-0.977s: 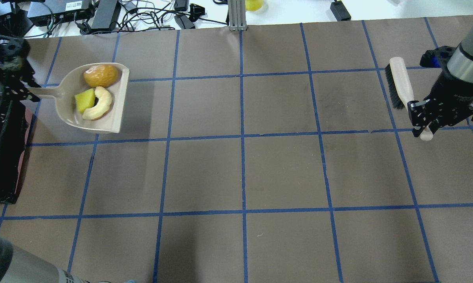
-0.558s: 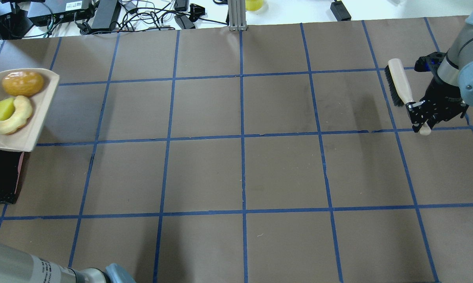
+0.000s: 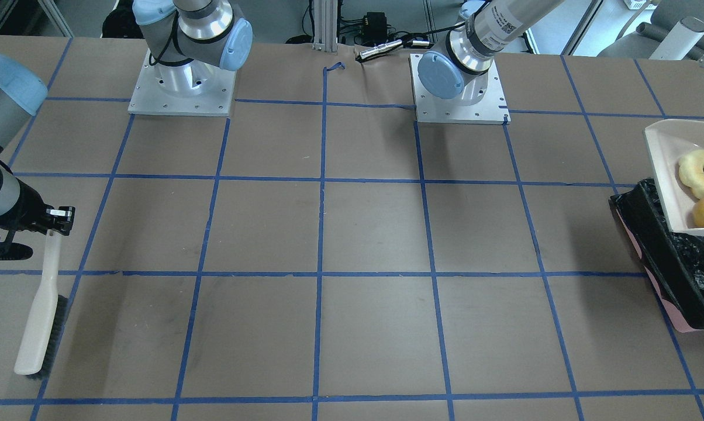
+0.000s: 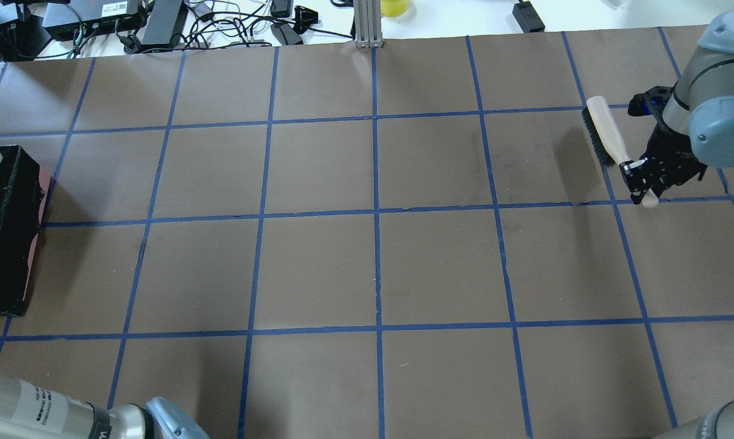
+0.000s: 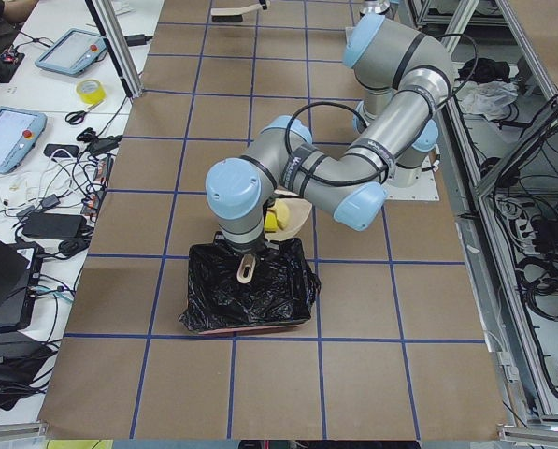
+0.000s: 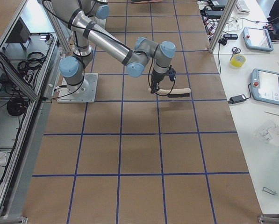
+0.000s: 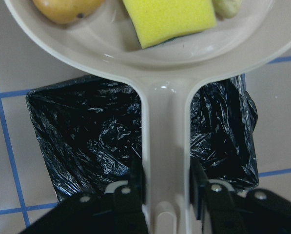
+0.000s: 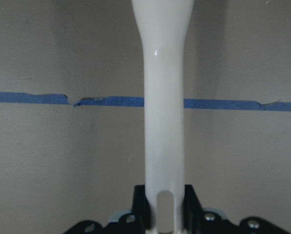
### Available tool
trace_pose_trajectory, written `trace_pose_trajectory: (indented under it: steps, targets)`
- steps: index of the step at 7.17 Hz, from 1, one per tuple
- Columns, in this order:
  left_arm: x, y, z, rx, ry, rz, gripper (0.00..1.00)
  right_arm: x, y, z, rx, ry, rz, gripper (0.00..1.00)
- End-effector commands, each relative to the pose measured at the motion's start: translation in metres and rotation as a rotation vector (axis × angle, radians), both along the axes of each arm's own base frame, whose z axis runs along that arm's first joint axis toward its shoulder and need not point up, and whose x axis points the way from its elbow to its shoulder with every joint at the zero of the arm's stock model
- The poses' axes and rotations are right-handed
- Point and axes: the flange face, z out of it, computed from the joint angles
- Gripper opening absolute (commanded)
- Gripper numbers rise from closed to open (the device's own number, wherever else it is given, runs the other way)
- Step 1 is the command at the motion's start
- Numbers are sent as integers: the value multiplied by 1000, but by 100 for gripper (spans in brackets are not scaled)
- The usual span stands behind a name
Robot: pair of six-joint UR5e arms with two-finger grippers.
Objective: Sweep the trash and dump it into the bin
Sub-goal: 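Tip the dustpan over the black bin while the right gripper lowers the brush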
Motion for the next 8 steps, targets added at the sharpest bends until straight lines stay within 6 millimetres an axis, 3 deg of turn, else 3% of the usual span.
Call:
trace_pose_trajectory:
  steps: [1, 3, 8]
  targets:
    - [48, -1, -21, -14, -105, -49, 0, 5, -4, -11, 3, -22, -31, 0]
    - [62, -10, -32, -3, -203, -54, 0, 10, -5, -12, 5, -23, -20, 0]
    - [67, -16, -34, 16, -356, -94, 0, 10, -5, -11, 4, -24, -21, 0]
